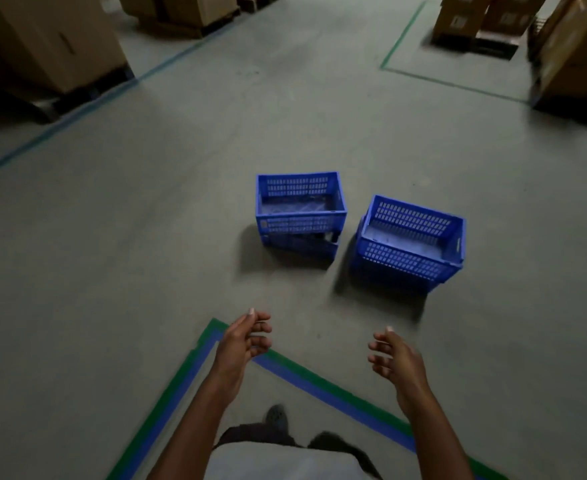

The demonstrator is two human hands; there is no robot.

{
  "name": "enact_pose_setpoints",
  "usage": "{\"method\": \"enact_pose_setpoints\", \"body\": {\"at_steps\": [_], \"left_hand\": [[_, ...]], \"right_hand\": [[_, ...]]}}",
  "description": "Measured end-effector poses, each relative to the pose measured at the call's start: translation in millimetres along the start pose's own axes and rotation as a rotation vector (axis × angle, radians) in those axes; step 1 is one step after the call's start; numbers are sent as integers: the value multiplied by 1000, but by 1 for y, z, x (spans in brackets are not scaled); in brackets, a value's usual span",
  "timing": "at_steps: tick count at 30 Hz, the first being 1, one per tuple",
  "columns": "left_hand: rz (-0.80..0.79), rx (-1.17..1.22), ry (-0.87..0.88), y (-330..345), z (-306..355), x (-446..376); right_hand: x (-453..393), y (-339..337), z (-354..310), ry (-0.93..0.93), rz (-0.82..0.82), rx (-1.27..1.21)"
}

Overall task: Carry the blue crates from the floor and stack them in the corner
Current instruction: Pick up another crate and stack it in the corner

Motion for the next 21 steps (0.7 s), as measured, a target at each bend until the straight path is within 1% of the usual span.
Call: {"method": "enact_pose_setpoints", "body": {"at_steps": [3, 5, 10, 13, 17, 21], "left_hand": [[4, -40, 6, 9, 45, -51], [-4, -45, -4, 17, 63, -85], [26, -25, -122, 30, 74, -174], [61, -38, -152, 36, 81, -240], [125, -63, -165, 44, 105, -339], [145, -127, -230, 48, 111, -455]], "right_hand": [[-28, 28, -48, -33, 19, -21], [-50, 44, -72, -47, 29, -24], [-125, 85, -110, 2, 14, 30], [-201, 110, -138, 18, -7, 63], [-317, 144, -191, 3, -47, 169], [-446, 183, -214, 66, -107, 311]]}}
Point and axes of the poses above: each hand's wrist, its own x-axis away from the middle knuckle, its own y-axis out of the palm, z = x × y, the point moved 4 cm from there along -x, towards the middle knuckle, and after that the axes turned 9 degrees about x, right-handed, at the moved point
